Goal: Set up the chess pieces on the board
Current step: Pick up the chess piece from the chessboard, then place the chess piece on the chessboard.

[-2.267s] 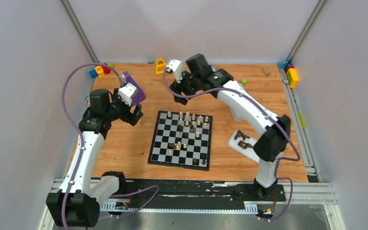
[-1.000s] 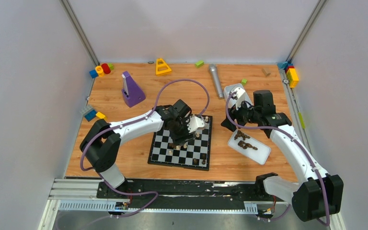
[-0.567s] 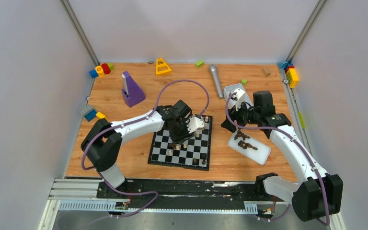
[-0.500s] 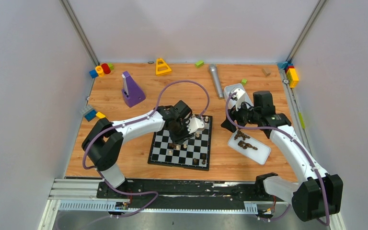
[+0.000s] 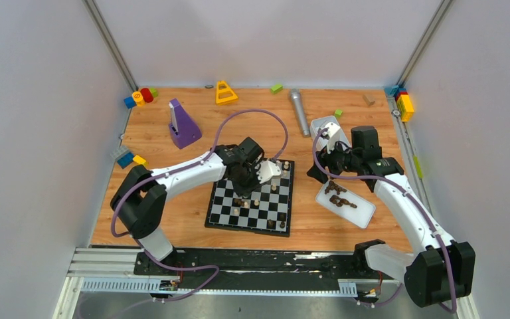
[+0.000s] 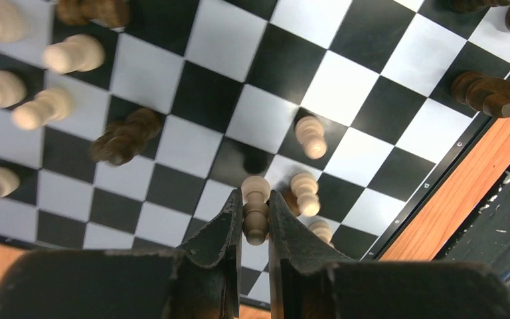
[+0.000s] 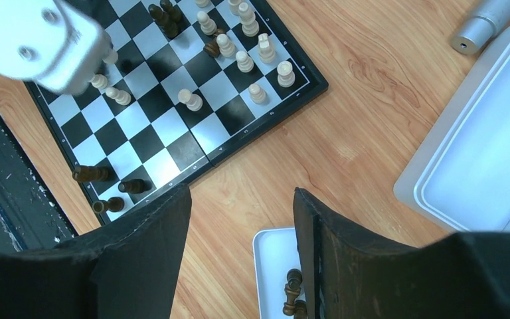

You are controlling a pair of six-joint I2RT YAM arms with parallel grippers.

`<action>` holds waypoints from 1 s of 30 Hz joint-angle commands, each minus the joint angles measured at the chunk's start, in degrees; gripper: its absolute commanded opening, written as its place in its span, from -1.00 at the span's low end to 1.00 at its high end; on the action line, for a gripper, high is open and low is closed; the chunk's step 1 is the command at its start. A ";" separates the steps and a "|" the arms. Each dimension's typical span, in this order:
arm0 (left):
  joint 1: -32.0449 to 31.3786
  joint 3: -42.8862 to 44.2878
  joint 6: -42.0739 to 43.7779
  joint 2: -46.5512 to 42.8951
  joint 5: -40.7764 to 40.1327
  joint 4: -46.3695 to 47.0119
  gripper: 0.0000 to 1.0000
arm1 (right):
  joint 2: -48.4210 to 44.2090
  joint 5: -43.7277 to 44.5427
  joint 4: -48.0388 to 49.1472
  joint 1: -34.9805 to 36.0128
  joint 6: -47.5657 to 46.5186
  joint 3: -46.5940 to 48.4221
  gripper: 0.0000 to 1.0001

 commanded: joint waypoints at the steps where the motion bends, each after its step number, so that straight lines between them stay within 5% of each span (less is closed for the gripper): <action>1: 4.08 3.29 -1.58 -5.67 -1.52 -0.01 -0.87 | -0.62 0.06 2.36 -0.44 -0.41 -0.23 0.17; 16: 18.71 11.80 -5.36 0.70 -5.27 -2.65 -0.85 | -0.61 0.93 2.54 -0.69 -0.60 -0.38 0.17; 30: 21.73 16.82 -7.01 10.95 -5.49 -0.35 -0.81 | -0.49 1.24 2.61 -0.74 -1.10 -0.69 0.17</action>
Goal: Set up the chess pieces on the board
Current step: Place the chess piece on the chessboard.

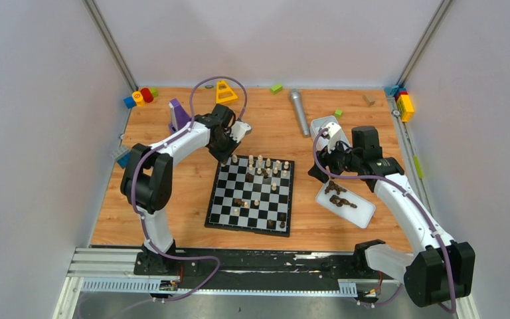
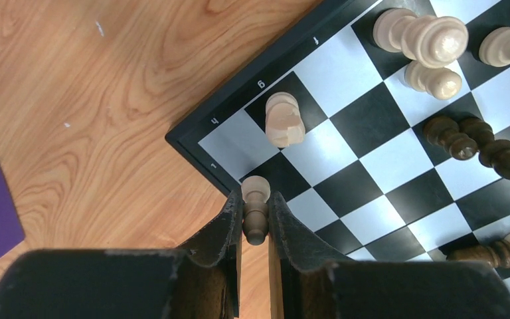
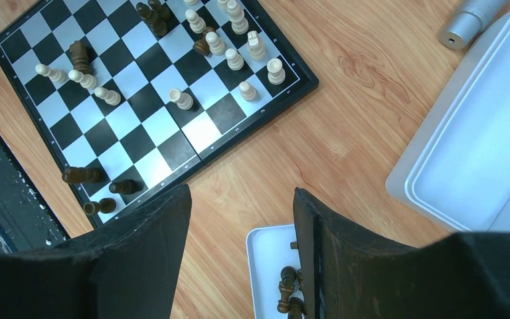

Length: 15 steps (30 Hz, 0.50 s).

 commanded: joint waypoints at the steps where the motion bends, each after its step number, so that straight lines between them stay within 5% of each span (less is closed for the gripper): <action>1: 0.42 3.69 -1.45 1.27 -0.42 1.44 -0.81 | -0.49 0.06 2.30 -0.29 -0.84 -0.54 0.17; 15: 0.93 5.79 -2.22 3.40 0.40 1.13 -0.78 | -0.05 0.22 2.39 -0.27 -1.24 -1.08 0.17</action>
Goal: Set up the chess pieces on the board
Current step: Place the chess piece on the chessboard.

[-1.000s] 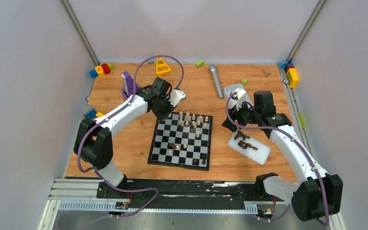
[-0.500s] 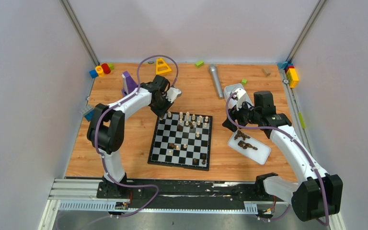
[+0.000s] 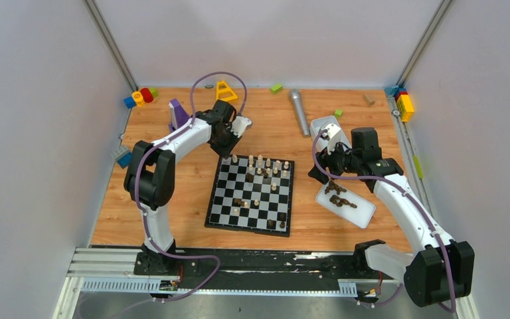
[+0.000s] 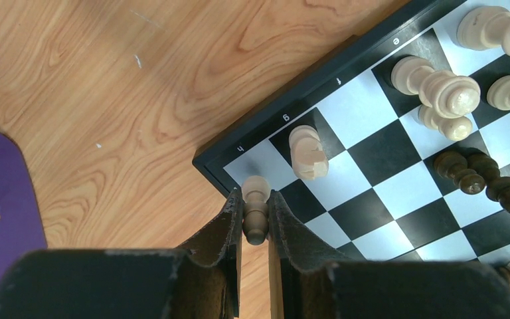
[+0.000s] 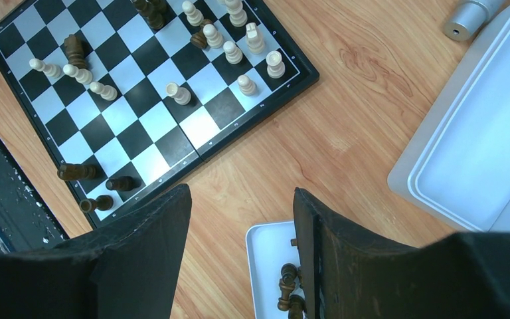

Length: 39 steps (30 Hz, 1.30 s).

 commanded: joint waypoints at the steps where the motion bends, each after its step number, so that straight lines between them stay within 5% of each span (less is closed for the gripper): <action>1: 0.33 2.38 -1.35 0.33 1.02 0.29 -0.78 | -0.07 -0.14 2.19 -0.25 -1.10 -0.22 0.17; 39: -3.13 10.24 -1.95 -2.45 5.40 -4.96 -0.73 | 0.55 0.02 1.93 -0.25 -1.41 -0.39 0.18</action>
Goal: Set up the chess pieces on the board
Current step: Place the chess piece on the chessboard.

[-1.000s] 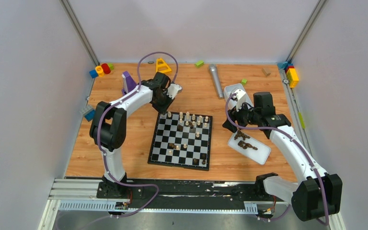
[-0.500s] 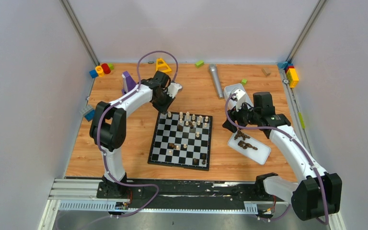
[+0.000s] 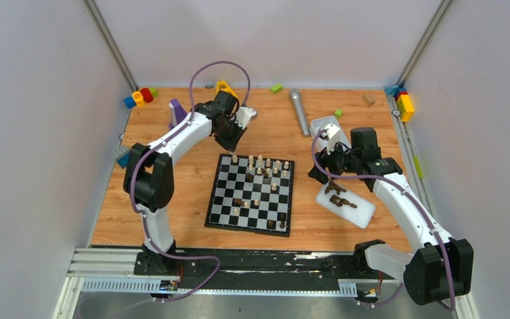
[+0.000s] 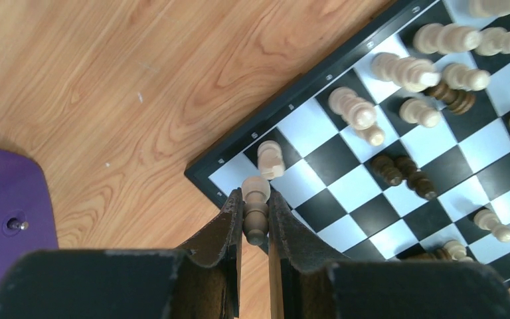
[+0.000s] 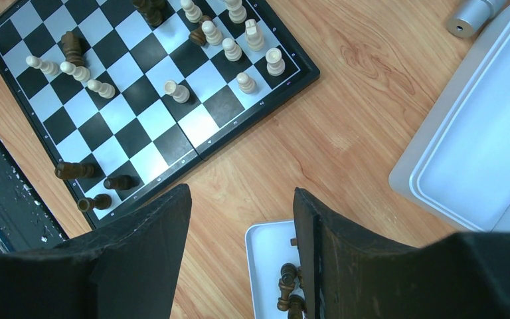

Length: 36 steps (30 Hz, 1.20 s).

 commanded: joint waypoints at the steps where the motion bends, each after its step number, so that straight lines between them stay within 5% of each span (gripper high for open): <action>1: -2.58 4.09 -0.45 -1.21 1.45 -1.21 -0.72 | -0.19 -0.07 1.93 -0.32 -1.11 -0.36 0.18; 36: -5.55 3.90 0.46 7.79 0.57 0.59 -0.68 | 0.68 -0.12 1.41 -0.30 -1.80 -0.36 0.18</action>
